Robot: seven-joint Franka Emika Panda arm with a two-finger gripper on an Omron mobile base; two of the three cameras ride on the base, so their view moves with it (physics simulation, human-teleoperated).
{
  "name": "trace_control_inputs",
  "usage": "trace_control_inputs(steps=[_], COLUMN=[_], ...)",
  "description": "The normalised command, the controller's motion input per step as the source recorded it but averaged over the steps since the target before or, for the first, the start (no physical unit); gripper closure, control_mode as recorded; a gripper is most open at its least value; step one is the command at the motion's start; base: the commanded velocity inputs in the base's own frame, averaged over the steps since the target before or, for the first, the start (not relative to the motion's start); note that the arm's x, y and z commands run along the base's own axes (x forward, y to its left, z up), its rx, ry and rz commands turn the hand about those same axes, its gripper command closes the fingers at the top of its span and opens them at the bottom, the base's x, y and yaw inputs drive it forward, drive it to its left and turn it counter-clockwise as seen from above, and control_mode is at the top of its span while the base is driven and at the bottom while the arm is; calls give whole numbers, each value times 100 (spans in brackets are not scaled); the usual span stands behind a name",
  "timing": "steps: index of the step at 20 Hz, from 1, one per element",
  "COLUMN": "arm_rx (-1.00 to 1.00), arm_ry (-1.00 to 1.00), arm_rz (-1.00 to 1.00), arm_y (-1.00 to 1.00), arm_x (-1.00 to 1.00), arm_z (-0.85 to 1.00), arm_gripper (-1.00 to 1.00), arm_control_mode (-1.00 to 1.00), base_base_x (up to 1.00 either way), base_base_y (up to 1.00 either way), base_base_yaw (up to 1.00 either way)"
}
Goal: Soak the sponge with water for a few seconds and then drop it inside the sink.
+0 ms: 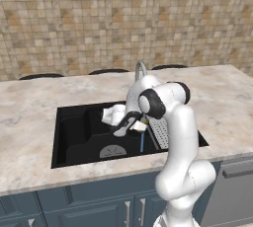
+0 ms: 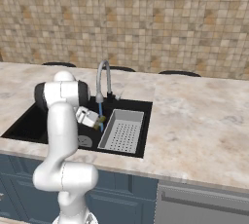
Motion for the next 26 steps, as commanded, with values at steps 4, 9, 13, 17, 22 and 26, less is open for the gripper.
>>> trace_control_inputs(steps=[4, 9, 13, 17, 22, 26], arm_rx=[15, 11, 8, 6, 8, 12], arm_ry=[-11, -9, -4, -1, 0, -2], arm_rz=[0, 0, 0, 2, 5, 5], arm_y=[31, 42, 47, 44, 47, 40], arm_x=[-6, 0, -2, -8, -20, -25], arm_z=[2, 16, 20, 19, 11, 8], arm_gripper=[100, 100, 100, 100, 100, 100], arm_control_mode=[-100, -100, -100, -100, -100, -100], base_base_x=[0, 0, 0, 0, 0, 0], base_base_y=[0, 0, 0, 0, 0, 0], base_base_yaw=[0, 0, 0, 0, 0, 0])
